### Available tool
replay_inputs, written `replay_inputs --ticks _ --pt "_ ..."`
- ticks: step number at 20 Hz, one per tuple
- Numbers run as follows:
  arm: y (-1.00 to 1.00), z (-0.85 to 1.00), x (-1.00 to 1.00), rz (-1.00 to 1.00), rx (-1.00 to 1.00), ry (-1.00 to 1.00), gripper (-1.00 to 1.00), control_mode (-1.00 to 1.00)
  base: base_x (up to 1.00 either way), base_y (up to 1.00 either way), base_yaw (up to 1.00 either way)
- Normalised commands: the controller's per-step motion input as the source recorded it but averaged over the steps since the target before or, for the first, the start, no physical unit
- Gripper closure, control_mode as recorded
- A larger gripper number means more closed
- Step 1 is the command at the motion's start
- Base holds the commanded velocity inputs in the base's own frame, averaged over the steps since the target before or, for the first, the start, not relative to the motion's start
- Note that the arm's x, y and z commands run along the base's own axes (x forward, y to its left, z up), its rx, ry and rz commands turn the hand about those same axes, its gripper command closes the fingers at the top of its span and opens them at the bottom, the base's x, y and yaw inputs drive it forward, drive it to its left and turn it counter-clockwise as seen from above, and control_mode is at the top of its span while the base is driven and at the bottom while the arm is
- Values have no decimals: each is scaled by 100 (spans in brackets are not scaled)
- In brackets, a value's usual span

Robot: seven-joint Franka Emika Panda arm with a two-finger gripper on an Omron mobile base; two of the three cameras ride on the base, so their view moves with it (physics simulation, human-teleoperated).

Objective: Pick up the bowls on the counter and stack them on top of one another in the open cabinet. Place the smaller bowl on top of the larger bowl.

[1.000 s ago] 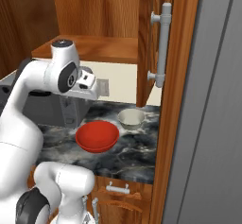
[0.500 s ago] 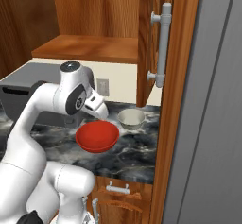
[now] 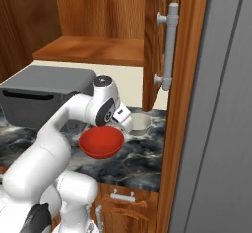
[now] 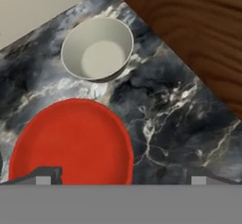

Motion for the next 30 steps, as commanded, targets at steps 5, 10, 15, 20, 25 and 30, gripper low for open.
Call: replay_inputs --ticks 5,10,15,20,25,30 --pt "-35 -61 84 -5 1 9 -100 -100 0 0 0" --pt "-1 -54 75 -8 0 3 -100 -100 0 0 0" --pt "0 -40 38 -7 0 0 -100 -100 0 0 0" --pt "0 -50 37 -8 0 0 -100 -100 0 0 0" --pt "-6 -31 10 -6 0 -1 -100 -100 0 0 0" --pt "-4 -1 4 -6 0 -1 -100 -100 0 0 0"
